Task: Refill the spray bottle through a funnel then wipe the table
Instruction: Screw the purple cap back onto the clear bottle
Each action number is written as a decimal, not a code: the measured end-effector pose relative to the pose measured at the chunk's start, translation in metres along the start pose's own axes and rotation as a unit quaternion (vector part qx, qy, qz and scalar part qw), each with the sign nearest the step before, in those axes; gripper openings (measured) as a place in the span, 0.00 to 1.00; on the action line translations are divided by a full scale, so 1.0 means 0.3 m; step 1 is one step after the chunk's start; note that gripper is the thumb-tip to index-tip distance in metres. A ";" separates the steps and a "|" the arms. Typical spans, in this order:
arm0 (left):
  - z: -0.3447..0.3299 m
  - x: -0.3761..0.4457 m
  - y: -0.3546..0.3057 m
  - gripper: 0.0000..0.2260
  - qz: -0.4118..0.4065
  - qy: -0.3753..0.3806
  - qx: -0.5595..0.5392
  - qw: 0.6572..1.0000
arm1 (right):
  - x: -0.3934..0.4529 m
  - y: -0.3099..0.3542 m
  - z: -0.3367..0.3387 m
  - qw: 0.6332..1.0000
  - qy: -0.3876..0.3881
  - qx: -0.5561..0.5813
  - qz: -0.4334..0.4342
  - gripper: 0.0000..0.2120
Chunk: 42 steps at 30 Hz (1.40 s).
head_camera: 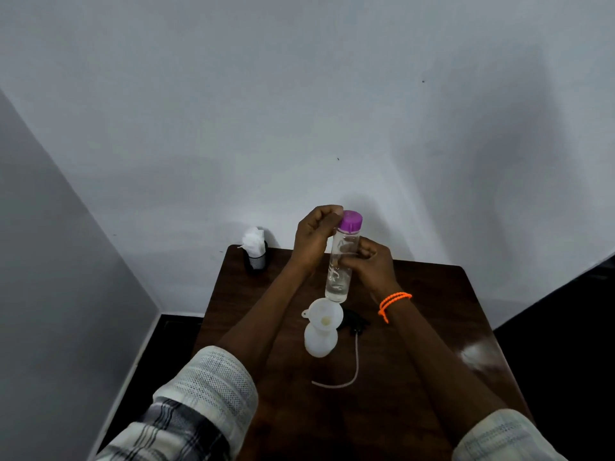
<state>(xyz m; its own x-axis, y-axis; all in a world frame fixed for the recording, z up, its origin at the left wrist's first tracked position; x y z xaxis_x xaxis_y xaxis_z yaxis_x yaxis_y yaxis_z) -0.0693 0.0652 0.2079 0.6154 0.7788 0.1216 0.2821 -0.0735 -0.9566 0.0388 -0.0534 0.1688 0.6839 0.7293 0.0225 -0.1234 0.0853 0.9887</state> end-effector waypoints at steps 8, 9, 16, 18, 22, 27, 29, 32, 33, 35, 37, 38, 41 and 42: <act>0.019 0.012 0.009 0.25 -0.006 -0.015 0.039 0.999 | 0.016 0.008 0.016 1.000 -0.020 0.017 -0.008 0.21; 0.030 0.016 0.012 0.21 -0.008 -0.019 0.036 0.999 | 0.016 0.009 0.018 1.000 -0.019 0.018 -0.008 0.21; 0.021 0.000 0.018 0.08 -0.022 -0.013 0.041 0.999 | 0.015 0.018 0.010 1.000 -0.009 0.015 -0.003 0.21; 0.004 -0.010 0.010 0.17 -0.016 -0.004 0.068 0.998 | 0.018 0.020 0.008 1.000 -0.010 0.010 -0.001 0.21; 0.001 0.001 0.010 0.21 -0.026 -0.006 0.118 0.993 | 0.021 0.014 0.017 1.000 -0.013 -0.001 -0.007 0.20; 0.022 -0.001 0.011 0.03 -0.025 -0.036 0.100 0.994 | 0.019 0.024 0.028 1.000 -0.014 0.010 -0.006 0.20; 0.006 -0.011 0.011 0.14 -0.024 -0.029 0.083 0.996 | 0.015 0.029 0.026 1.000 -0.013 0.004 -0.002 0.20; -0.028 -0.023 0.002 0.11 -0.024 -0.009 0.104 0.994 | 0.008 0.046 0.021 1.000 -0.012 -0.002 0.009 0.20; -0.038 -0.024 -0.004 0.13 -0.034 -0.003 0.130 0.991 | 0.006 0.053 0.017 1.000 -0.009 -0.006 0.016 0.20; -0.042 -0.022 -0.013 0.19 -0.055 -0.002 0.159 0.986 | 0.005 0.060 0.016 1.000 -0.008 -0.006 0.021 0.22; -0.039 -0.018 -0.015 0.19 -0.058 -0.010 0.148 0.987 | 0.009 0.047 0.030 1.000 -0.019 0.003 0.005 0.22; -0.035 -0.016 -0.016 0.16 -0.057 -0.013 0.144 0.988 | 0.012 0.036 0.040 1.000 -0.024 0.007 -0.005 0.21; -0.021 -0.010 -0.011 0.06 -0.057 -0.021 0.148 0.987 | 0.016 0.026 0.051 1.000 -0.028 0.006 -0.011 0.19; -0.018 -0.008 -0.003 0.05 -0.056 -0.021 0.146 0.987 | 0.015 0.029 0.052 1.000 -0.029 0.005 -0.007 0.19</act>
<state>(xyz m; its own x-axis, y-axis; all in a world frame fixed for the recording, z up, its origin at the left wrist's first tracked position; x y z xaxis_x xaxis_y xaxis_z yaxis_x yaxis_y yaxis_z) -0.0672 0.0599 0.2099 0.5590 0.7979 0.2256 0.1183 0.1925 -0.9741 0.0521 -0.0599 0.1799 0.7261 0.6874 0.0159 -0.1060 0.0891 0.9904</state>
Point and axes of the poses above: each hand's wrist, its own x-axis towards the middle knuckle, its own z-axis out of the back of the hand, y = z × x, the point moved 9 cm from there along x, towards the middle knuckle, and after that the axes turned 1 degree about y, right-handed, at the moved point
